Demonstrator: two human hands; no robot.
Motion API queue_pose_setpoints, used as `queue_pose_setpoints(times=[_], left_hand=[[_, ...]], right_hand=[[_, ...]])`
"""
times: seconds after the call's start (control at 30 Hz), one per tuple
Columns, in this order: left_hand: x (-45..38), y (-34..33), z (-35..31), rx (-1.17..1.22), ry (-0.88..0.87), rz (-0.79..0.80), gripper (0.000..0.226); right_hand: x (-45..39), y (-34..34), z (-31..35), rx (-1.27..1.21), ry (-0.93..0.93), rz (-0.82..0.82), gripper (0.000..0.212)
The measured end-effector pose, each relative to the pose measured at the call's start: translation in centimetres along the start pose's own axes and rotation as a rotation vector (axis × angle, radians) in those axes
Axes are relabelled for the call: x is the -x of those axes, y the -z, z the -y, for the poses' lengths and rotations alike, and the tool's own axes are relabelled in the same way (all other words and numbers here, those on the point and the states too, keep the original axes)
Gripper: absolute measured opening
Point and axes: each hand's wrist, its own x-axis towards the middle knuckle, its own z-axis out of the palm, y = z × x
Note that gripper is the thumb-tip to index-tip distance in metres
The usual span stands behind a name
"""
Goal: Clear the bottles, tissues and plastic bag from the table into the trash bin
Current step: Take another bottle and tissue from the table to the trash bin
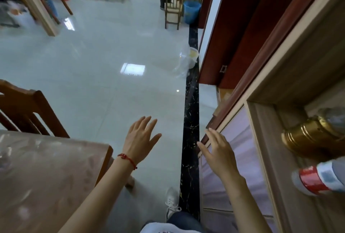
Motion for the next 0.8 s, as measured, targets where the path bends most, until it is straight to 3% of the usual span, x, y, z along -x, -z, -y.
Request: queue_pose_setpoints(times=[0.27, 0.47, 0.6, 0.8], left_hand=[[-9.4, 0.1, 0.0, 0.02, 0.054, 0.017, 0.073], [-15.9, 0.1, 1.1, 0.025, 0.073, 0.012, 0.074], [-20.8, -0.4, 3.0, 0.013, 0.082, 0.01, 0.074], [-30.5, -0.9, 7.6, 0.005, 0.13, 0.019, 0.075]], right_hand=[[-11.1, 1.9, -1.1, -0.02, 0.075, 0.024, 0.054], [-18.1, 2.2, -1.1, -0.032, 0.09, 0.007, 0.066], [-23.6, 1.8, -1.0, -0.026, 0.096, 0.02, 0.052], [-35.1, 0.5, 0.0, -0.009, 0.109, 0.025, 0.053]])
